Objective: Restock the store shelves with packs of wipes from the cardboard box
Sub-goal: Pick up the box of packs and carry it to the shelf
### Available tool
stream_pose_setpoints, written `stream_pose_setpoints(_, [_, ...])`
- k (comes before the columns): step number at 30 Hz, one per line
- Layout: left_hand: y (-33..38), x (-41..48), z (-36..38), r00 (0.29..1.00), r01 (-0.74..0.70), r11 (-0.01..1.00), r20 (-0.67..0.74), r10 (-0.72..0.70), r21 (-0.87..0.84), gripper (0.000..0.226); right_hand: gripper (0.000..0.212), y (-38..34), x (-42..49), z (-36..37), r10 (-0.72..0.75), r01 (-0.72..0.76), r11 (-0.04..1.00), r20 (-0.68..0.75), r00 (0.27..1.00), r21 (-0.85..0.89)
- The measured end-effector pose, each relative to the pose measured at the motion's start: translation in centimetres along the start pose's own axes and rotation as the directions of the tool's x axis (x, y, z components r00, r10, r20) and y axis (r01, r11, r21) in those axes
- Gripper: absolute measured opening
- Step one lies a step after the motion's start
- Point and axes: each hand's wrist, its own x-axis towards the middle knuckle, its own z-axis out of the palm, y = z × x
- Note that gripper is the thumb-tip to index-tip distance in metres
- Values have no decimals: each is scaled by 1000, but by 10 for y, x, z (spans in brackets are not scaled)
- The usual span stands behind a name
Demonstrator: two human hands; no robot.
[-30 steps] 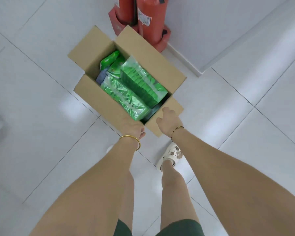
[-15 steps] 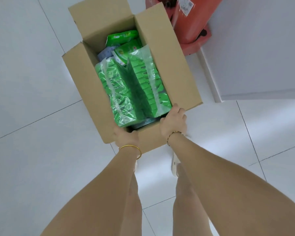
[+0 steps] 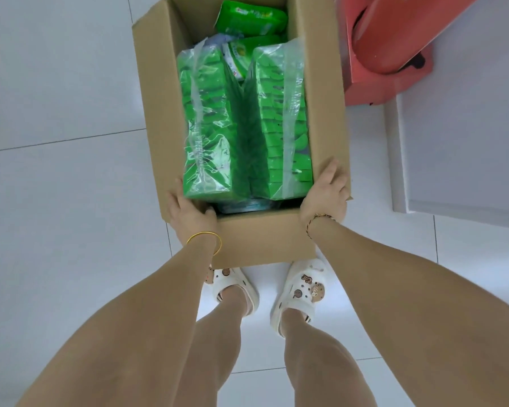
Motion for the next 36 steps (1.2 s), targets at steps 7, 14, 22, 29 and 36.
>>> stream_pose_setpoints(7, [-2,25,6,992,15,997,122,-6,-70,66,82,8,16,3,-91,87,989,25,996,116])
stream_pose_setpoints(14, [1,20,-21,997,25,952,82,1,-305,87,82,-3,-6,4,-197,193,932,-18,980,307])
stream_pose_setpoints(22, [-13,33,-61,1000,-8,967,26,16,-256,45,97,-28,-40,-13,-330,340,902,-83,940,267])
stream_pose_setpoints(29, [-47,42,-99,999,-35,958,-7,35,-286,57,98,-70,-63,-12,-456,456,875,-40,889,163])
stream_pose_setpoints(36, [-96,75,-168,996,62,933,-40,-81,-355,60,93,-160,-103,2,-568,562,819,27,822,121])
